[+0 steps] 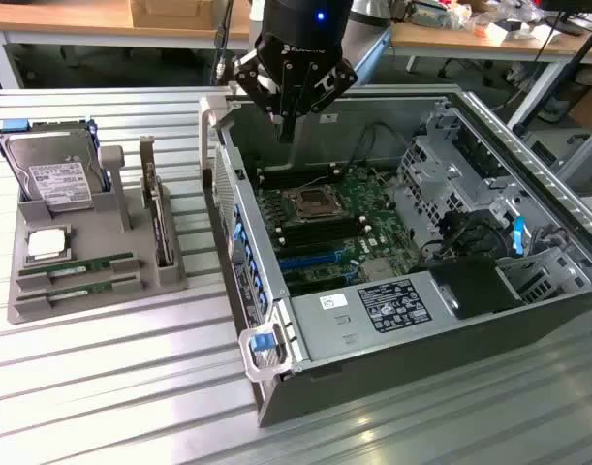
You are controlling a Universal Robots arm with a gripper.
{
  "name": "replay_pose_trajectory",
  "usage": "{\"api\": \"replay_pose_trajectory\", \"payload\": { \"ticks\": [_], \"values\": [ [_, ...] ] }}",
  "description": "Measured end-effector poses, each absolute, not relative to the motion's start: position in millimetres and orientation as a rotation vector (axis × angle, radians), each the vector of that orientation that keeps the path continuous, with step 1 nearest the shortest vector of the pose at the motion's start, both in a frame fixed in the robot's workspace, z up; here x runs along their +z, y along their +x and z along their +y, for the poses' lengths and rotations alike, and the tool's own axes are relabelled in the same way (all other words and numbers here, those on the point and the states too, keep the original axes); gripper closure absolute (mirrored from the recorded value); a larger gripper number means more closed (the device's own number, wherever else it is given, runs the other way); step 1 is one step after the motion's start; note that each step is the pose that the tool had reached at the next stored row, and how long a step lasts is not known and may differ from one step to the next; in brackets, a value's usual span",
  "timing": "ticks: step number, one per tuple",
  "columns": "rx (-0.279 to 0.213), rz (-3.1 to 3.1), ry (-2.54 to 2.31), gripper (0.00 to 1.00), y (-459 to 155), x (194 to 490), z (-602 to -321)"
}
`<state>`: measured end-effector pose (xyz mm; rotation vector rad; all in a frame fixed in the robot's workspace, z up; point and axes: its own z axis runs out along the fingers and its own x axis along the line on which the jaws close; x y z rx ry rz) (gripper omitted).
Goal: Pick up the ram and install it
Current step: 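Reach for the ram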
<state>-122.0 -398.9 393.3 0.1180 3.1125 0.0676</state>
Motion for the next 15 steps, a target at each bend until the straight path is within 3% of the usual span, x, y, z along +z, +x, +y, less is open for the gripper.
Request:
{"api": "replay_pose_trajectory", "payload": {
  "ticks": [15],
  "values": [
    [0.068, 3.112, 0.118, 0.89, -159.9, 393.3, -398.9]
  ]
}}
